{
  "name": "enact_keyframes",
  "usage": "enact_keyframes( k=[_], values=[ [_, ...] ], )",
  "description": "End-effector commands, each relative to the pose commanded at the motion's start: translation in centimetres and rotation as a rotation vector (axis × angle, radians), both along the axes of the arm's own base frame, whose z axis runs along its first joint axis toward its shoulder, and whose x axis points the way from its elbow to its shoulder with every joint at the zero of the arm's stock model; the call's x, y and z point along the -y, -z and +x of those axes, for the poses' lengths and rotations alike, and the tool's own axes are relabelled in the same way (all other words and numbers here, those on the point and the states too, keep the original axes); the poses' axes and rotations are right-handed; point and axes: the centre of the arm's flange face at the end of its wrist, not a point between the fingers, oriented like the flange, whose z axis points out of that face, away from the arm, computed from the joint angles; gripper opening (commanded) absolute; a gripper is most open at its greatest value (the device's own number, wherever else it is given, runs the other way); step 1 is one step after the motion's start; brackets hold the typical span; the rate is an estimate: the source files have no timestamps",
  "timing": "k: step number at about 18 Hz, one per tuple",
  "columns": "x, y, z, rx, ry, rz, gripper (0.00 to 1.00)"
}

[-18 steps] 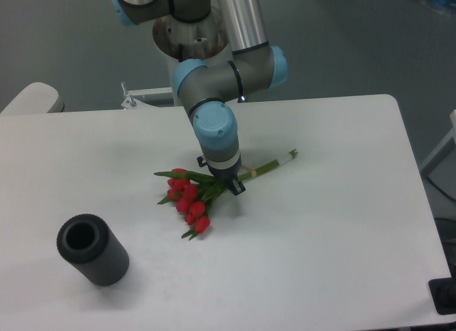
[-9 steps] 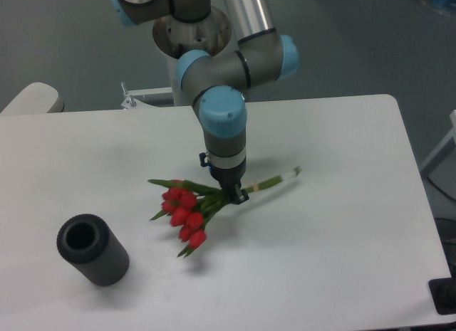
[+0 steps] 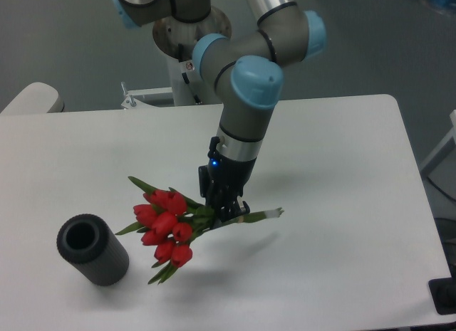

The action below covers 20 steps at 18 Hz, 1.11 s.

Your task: Pick up the flowers from the table

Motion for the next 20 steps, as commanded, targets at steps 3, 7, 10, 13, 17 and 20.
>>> enact_keyframes(
  k=[3, 7, 10, 13, 17, 20],
  values=[
    [-0.9, -1.3, -0.2, 0.110, -0.050, 0.064, 0.11],
    [-1.4, -2.9, -1.0, 0.220, -0.126, 0.107, 0.11],
    [-0.6, -3.2, -2.0, 0.270, -0.144, 0.142, 0.11],
    [-0.4, -3.6, -2.3, 0.271, -0.149, 0.151, 0.11],
    [0.6, -3.9, -3.4, 0.264, -0.170, 0.159, 0.12],
    [0.8, -3.9, -3.5, 0.262, -0.172, 0.160, 0.12]
  ],
)
